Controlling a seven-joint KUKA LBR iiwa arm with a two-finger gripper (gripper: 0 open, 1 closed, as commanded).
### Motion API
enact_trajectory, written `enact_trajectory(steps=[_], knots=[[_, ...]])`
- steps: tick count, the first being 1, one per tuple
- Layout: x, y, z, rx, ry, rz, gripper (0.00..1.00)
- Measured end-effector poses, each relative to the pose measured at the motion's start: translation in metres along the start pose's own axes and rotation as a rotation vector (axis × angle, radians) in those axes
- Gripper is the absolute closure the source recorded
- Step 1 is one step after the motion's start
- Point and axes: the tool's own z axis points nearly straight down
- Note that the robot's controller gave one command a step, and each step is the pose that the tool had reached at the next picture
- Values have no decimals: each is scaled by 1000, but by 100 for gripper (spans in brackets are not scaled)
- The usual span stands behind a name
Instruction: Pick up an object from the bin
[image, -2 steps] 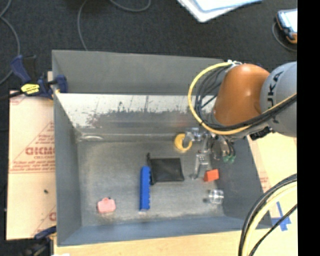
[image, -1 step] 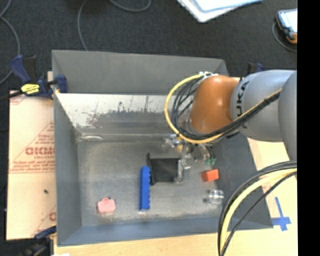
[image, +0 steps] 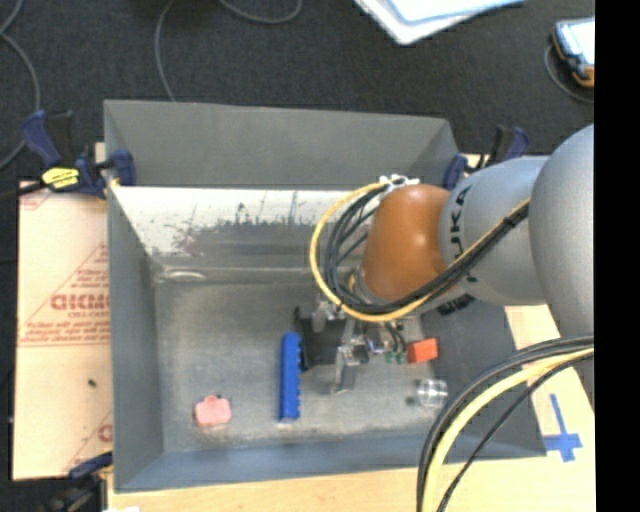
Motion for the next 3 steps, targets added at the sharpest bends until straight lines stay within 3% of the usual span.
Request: enact_trajectory(steps=[1, 3], knots=[[-19, 27, 9, 1, -5, -603, 100], [-19, 27, 9, 0, -5, -601, 100]])
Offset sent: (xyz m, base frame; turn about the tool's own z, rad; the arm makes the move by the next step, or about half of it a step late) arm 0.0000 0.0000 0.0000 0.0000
